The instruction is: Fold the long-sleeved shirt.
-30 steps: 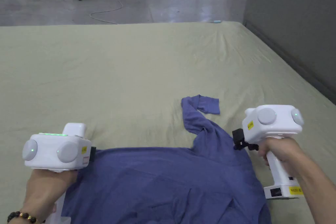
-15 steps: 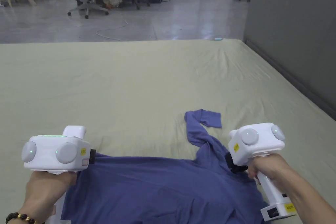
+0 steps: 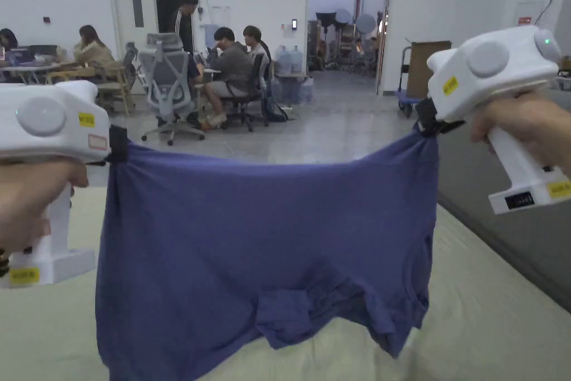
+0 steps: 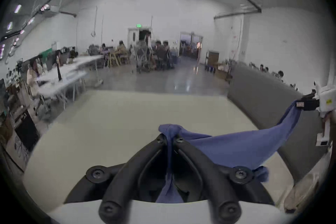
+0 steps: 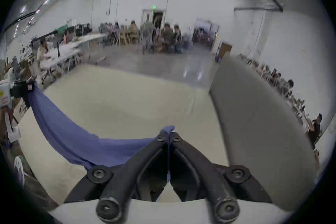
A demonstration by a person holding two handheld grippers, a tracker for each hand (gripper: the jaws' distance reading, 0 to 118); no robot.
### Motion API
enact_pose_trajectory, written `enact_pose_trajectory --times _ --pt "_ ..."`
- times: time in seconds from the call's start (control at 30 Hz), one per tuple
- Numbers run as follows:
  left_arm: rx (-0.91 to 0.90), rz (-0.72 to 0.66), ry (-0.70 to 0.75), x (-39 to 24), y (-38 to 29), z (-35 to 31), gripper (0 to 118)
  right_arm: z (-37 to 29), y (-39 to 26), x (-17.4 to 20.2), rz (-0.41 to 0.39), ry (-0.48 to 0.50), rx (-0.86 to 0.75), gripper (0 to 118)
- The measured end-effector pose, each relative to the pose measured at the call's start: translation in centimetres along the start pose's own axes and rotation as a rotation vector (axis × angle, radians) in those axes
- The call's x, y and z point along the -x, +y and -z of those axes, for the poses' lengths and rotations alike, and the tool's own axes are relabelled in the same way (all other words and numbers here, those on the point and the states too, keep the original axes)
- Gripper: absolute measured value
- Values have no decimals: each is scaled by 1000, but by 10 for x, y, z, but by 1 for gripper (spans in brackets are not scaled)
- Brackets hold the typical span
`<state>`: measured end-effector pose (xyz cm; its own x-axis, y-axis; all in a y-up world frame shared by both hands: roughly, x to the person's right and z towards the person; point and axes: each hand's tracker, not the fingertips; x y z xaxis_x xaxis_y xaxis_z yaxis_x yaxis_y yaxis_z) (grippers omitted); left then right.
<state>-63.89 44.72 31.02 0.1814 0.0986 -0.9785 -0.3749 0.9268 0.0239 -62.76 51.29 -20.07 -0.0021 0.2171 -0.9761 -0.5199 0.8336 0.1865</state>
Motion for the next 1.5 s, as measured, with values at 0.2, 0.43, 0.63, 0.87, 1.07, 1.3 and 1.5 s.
enact_pose_trajectory --times 0.2,0.43,0.63,0.87,1.07,1.3,1.5 --pt "-162 0 18 -9 113 -24 1 -53 113 -16 75 -64 -222 0" --pt "-167 -23 75 -16 128 -13 1 -38 120 -7 76 -105 -198 0" --pt "-115 -32 91 -8 105 6 1 -1 97 -7 76 -81 -172 0" --pt "-88 -1 77 -11 83 15 1 16 69 1 63 -50 -163 0" --pt "-35 40 75 -10 36 22 1 39 16 10 96 3 -125 0" --pt "142 22 64 9 -80 46 1 99 -98 29 177 77 34 0" --pt "162 -45 -14 13 -149 14 1 77 -162 40 196 186 13 0"
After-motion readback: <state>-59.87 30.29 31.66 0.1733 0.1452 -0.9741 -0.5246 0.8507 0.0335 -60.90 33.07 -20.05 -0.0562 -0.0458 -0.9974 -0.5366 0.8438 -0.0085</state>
